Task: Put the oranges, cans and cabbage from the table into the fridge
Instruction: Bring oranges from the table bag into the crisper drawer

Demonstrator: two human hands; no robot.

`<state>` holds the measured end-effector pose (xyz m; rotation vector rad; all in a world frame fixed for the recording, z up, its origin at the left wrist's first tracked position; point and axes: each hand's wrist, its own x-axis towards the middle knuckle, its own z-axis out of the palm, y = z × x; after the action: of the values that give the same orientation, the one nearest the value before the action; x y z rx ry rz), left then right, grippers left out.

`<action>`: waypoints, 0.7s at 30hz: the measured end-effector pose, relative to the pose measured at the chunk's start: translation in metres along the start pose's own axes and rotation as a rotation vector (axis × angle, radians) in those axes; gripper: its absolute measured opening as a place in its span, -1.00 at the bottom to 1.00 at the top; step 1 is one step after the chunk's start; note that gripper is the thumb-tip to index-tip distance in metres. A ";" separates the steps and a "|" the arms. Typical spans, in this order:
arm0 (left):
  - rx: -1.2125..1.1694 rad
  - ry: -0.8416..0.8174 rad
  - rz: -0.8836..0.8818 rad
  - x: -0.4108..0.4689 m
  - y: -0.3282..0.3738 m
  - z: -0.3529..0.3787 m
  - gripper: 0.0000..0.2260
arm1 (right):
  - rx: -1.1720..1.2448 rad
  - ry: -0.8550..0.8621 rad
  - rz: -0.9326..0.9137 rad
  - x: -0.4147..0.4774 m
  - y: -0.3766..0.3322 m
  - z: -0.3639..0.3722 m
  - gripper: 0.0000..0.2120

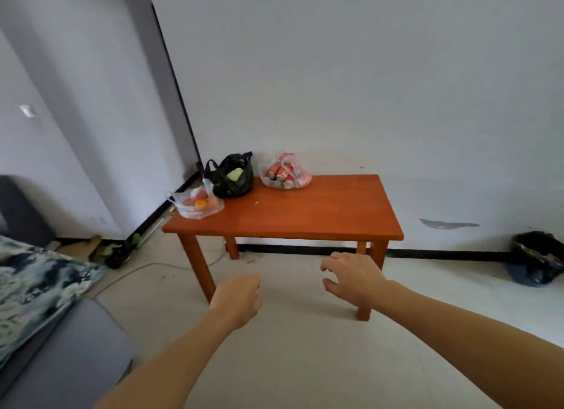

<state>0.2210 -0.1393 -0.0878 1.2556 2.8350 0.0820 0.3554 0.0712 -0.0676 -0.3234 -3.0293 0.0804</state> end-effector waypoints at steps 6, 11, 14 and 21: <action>0.016 -0.001 -0.072 0.064 -0.073 0.016 -0.84 | -0.016 -0.071 -0.101 0.126 -0.014 0.028 -0.66; 0.096 -0.022 -0.130 0.142 -0.135 0.009 -0.83 | 0.011 -0.090 -0.169 0.247 -0.015 0.046 -0.67; 0.080 0.004 -0.183 0.181 -0.176 -0.004 -0.80 | 0.001 -0.091 -0.219 0.320 -0.021 0.048 -0.70; -0.005 0.010 -0.316 0.230 -0.275 -0.005 -0.76 | -0.017 -0.115 -0.385 0.452 -0.072 0.062 -0.73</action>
<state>-0.1371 -0.1534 -0.1040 0.7929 2.9966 0.0849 -0.1056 0.0948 -0.0849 0.2748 -3.1418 0.0450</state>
